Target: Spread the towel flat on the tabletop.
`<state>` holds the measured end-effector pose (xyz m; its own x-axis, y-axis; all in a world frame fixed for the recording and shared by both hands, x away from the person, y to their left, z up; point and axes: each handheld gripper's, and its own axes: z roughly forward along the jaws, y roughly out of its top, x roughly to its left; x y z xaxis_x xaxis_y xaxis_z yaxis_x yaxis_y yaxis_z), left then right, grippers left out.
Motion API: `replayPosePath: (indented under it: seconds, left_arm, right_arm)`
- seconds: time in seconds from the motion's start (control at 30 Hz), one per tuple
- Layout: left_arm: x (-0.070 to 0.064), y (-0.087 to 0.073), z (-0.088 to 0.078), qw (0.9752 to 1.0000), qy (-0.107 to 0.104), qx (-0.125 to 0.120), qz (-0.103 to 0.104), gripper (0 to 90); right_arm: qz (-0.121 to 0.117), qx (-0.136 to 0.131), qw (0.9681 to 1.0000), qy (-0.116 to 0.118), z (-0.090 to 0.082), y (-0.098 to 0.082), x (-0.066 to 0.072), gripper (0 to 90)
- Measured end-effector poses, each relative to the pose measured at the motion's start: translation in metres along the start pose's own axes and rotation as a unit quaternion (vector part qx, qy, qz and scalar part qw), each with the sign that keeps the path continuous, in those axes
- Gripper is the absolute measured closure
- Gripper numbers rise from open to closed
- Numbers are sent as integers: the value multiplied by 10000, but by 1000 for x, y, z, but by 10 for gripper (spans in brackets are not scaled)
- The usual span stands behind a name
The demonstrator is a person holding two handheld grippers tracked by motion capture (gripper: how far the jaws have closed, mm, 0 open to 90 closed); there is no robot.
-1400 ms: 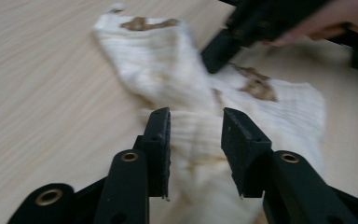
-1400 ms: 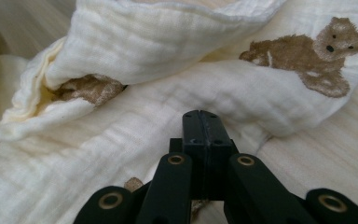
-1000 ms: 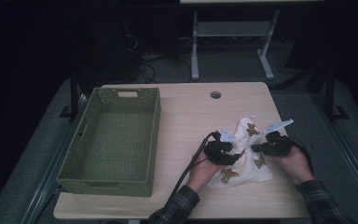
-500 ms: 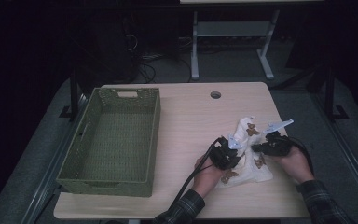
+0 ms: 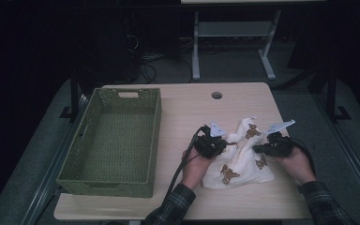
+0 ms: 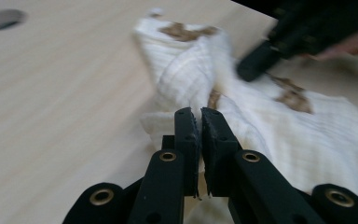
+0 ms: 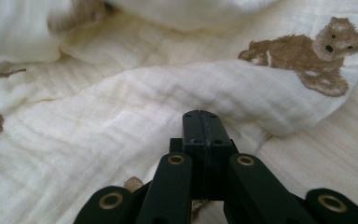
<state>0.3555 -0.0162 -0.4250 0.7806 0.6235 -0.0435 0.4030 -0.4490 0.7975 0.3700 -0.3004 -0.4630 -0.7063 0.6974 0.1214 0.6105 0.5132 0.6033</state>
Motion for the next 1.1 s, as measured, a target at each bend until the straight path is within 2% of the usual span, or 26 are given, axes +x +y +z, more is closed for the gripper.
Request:
replayPosePath:
  seconds: [0.07,0.17,0.33,0.43,0.53,0.63,0.67,0.77,0.83,0.93,0.97,1.1]
  left_arm:
    - [14,1,-3,9996,259,-29,-62,850]
    - [29,3,-6,9984,519,-99,-187,851]
    - [52,2,-1,9960,823,-59,-339,855]
    - [63,1,3,9938,1049,9,-360,855]
    - [74,-2,9,9904,1315,136,-417,854]
    - [82,-5,11,9878,1448,276,-512,820]
    - [83,-7,12,9873,1470,285,-527,820]
    - [80,-10,8,9868,1523,330,-442,741]
    - [77,-12,4,9862,1565,245,-487,691]
    - [69,-15,-5,9885,1419,192,-477,680]
    - [66,-16,-8,9897,1337,188,-478,691]
    - [52,-25,-19,9925,1112,193,-476,720]
  right_arm:
    - [1,8,10000,5,0,0,-1,896]
    - [-6,7,10000,11,0,0,-1,896]
    - [-9,11,10000,-8,0,0,-1,897]
    - [-8,6,10000,1,0,0,0,897]
    - [-23,1,10000,-4,0,0,0,897]
    - [-18,8,10000,-9,0,0,0,897]
    - [-18,8,10000,-9,0,0,0,897]
    - [-39,10,10000,-24,-1,0,0,897]
    - [-81,-3,10000,-50,-1,-1,0,897]
    - [-85,-78,9999,-71,-6,-2,1,896]
    - [-42,-216,9998,-25,-11,-2,2,896]
    - [-105,-205,9997,-1,-15,-5,10,896]
